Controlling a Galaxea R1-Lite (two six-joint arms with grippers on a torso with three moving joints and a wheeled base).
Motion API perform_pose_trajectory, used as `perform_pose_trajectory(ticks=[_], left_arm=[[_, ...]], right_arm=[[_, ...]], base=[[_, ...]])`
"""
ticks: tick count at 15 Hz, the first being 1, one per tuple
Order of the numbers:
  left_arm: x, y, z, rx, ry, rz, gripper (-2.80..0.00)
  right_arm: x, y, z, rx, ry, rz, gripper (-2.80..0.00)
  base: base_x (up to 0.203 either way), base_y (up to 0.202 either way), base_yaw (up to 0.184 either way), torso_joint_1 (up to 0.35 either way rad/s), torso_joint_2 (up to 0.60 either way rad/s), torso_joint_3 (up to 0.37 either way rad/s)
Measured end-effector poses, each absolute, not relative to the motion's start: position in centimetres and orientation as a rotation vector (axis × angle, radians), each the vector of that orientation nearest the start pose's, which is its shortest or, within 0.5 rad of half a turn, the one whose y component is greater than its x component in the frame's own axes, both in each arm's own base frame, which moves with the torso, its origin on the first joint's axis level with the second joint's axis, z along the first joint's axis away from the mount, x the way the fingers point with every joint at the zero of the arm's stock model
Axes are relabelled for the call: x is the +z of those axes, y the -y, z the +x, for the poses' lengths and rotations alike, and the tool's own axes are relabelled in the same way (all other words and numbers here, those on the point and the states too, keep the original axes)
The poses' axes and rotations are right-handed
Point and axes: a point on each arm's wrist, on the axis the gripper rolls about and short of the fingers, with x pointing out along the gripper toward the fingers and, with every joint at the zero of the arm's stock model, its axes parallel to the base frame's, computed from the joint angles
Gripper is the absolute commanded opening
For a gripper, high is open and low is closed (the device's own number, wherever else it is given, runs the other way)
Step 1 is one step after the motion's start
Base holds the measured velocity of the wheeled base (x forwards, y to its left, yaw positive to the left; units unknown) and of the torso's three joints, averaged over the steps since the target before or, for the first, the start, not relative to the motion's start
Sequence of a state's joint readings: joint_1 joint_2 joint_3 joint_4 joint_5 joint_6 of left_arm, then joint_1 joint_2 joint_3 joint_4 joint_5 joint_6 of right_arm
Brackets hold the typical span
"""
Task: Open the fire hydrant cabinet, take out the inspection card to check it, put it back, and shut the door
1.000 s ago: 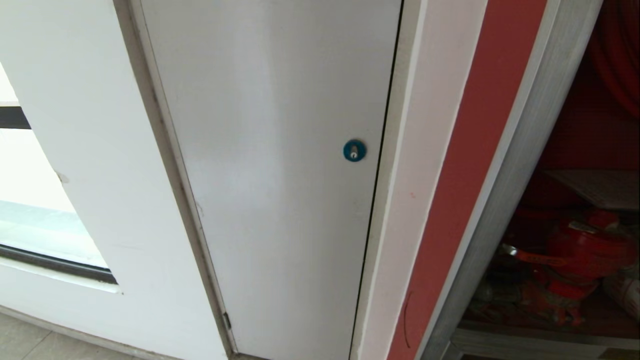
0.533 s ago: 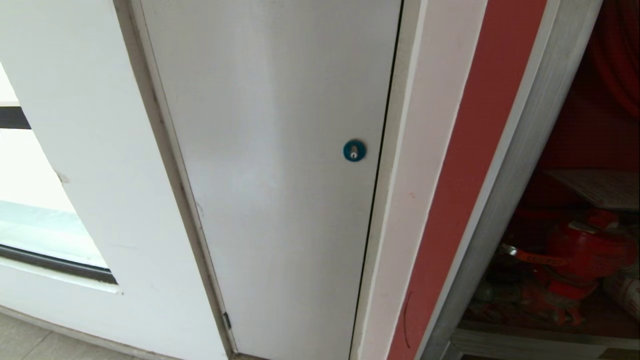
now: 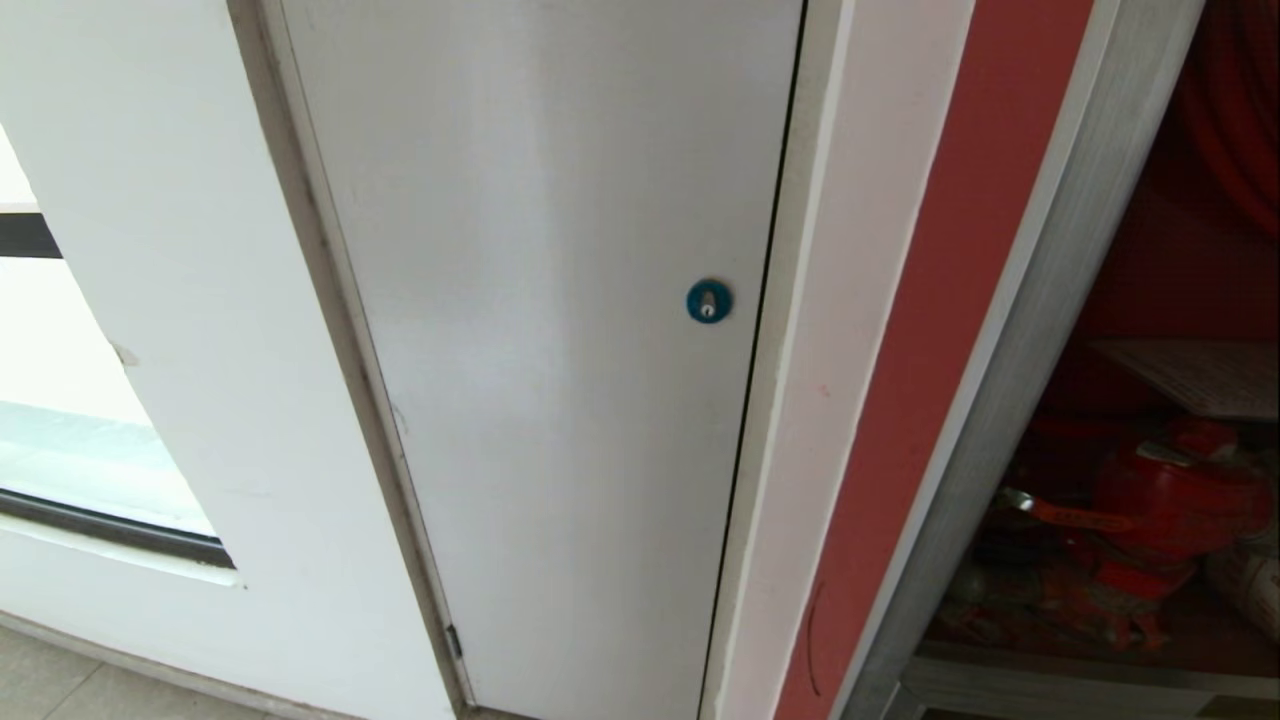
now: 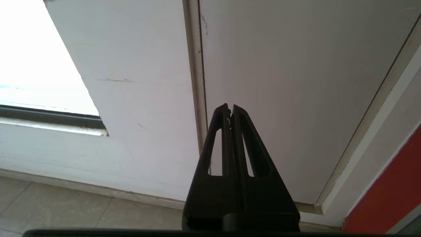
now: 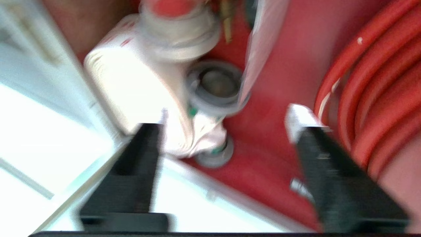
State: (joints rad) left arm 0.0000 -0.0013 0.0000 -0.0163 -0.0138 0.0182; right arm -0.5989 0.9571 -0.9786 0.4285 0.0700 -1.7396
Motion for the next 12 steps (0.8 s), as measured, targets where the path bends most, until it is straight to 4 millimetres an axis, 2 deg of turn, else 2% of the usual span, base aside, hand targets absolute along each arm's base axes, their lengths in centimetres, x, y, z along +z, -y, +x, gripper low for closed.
perform_pose_trajectory(ticks=[4,12], left_arm=[[7.7,0.0,-2.3,-0.013,0.018,0.018,-2.80],[7.7,0.0,-2.3,-0.014,0.018,0.018,-2.80]], right_arm=[[28.7,3.2,4.9,-0.103,-0.697,-1.566,-2.80],[28.6,1.9,2.8,-0.218,-0.695,-1.536,-2.80]], base=[[0.000,0.000,0.000,0.000,0.00,0.000],[0.000,0.000,0.000,0.000,0.00,0.000]])
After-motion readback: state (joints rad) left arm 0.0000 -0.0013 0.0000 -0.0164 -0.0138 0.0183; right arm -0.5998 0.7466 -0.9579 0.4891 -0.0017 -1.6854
